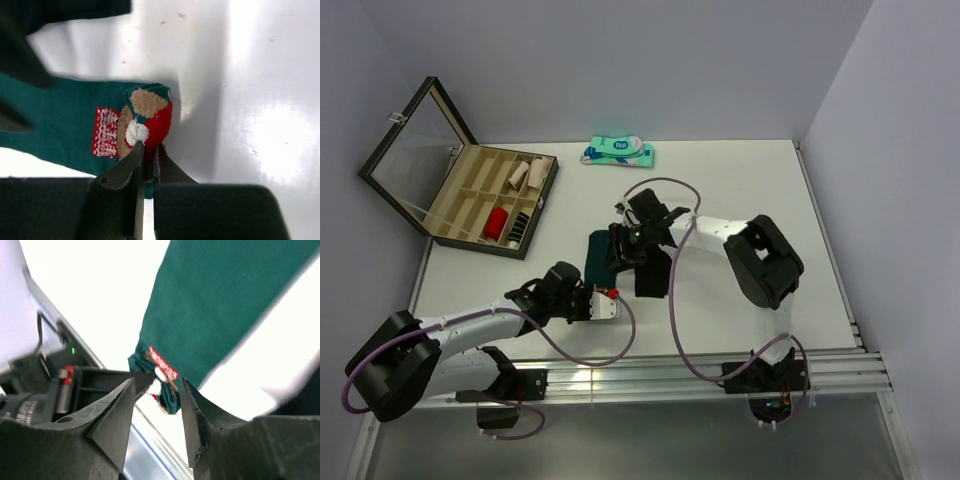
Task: Roll the socks
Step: Roll the sock at the center of the board.
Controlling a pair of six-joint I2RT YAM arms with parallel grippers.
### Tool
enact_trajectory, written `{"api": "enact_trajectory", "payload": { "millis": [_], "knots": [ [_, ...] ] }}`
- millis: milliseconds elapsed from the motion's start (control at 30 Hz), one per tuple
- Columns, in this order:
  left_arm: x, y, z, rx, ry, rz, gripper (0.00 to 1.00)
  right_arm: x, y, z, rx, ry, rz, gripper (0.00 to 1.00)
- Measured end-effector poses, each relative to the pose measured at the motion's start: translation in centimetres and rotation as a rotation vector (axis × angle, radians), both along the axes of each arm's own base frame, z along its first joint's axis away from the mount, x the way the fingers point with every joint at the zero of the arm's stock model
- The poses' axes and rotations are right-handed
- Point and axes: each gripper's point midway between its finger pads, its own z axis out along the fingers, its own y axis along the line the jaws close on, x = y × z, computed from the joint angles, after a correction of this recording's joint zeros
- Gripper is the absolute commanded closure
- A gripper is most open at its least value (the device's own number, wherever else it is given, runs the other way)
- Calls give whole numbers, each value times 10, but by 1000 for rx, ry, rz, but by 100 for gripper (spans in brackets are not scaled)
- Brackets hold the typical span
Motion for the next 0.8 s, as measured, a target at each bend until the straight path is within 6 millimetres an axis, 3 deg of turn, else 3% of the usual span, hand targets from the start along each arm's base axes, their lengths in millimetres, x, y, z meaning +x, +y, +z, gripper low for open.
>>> {"api": "enact_trajectory", "payload": {
  "millis": [133, 400, 667, 800],
  "knots": [
    [-11, 1, 2, -2, 67, -5, 100, 18, -15, 10, -1, -94, -121, 50],
    [-22, 0, 16, -12, 262, 3, 100, 34, -83, 3, -80, -231, -380, 49],
    [-9, 2, 18, 0, 529, 40, 100, 28, -108, 50, 9, -473, -473, 50],
    [-9, 5, 14, 18, 692, 35, 100, 16, -114, 66, 33, -613, -454, 51]
  ]
}}
